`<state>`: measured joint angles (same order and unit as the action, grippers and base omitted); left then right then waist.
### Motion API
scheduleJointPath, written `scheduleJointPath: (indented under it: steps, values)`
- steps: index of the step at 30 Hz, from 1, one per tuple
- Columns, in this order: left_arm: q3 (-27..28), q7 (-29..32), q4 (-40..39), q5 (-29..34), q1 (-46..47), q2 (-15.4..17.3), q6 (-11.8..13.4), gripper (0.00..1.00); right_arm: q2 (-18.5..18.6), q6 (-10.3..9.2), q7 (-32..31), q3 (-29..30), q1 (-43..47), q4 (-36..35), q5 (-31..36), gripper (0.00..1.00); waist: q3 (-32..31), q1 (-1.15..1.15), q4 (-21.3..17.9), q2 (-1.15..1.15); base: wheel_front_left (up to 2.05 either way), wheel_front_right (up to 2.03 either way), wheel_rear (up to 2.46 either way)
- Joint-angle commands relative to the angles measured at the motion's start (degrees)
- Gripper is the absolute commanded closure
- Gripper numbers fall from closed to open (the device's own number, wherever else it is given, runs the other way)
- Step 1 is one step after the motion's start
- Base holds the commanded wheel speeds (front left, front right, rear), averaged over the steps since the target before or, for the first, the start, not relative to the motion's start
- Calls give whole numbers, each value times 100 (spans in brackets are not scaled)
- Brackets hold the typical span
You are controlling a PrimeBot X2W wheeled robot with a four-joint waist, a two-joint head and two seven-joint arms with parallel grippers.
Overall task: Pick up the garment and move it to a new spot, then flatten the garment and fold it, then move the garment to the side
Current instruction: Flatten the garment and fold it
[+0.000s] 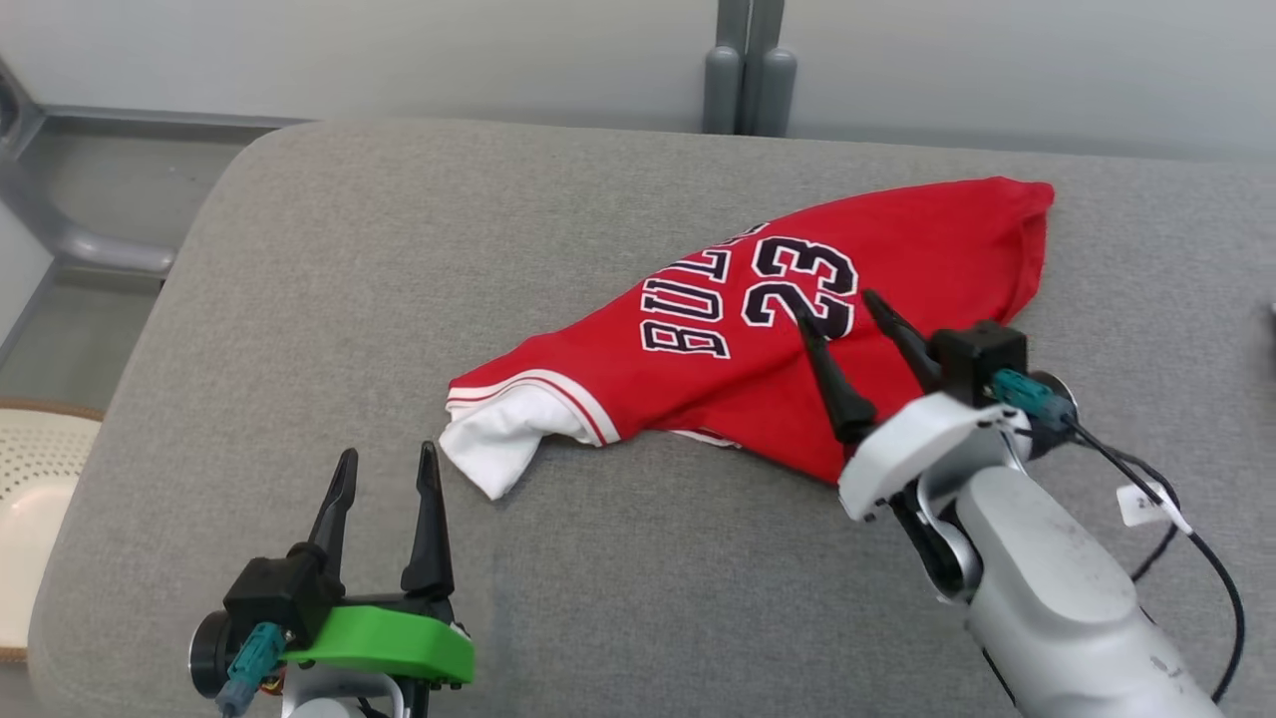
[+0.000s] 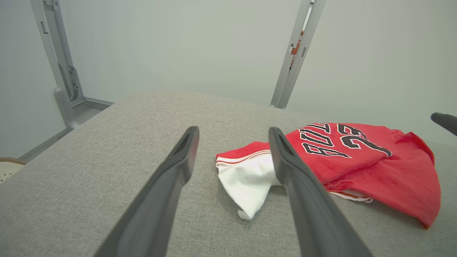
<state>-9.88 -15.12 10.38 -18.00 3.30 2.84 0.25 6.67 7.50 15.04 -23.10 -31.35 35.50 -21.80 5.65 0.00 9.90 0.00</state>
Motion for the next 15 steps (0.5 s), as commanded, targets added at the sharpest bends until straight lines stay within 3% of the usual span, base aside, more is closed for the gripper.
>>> scheduleJointPath:
  steps: [1, 7, 15]
  values:
    - [7, -2, 5, 44, -95, 11, -21, 0, 11, -2, 19, 245, 296, -103, 160, 0, -153, 0, -271, 0, 0, 0, 0]
    - [-35, -2, 17, 61, -130, 11, -54, 0, -7, -2, 18, 1266, 1087, -267, 698, 0, -171, 0, -364, 0, 0, 0, 0]
    - [-50, -2, 76, 92, -127, 11, -92, 0, -153, -3, 18, 1820, 1341, 284, 1125, 0, -148, 0, -210, 0, 0, 0, 0]
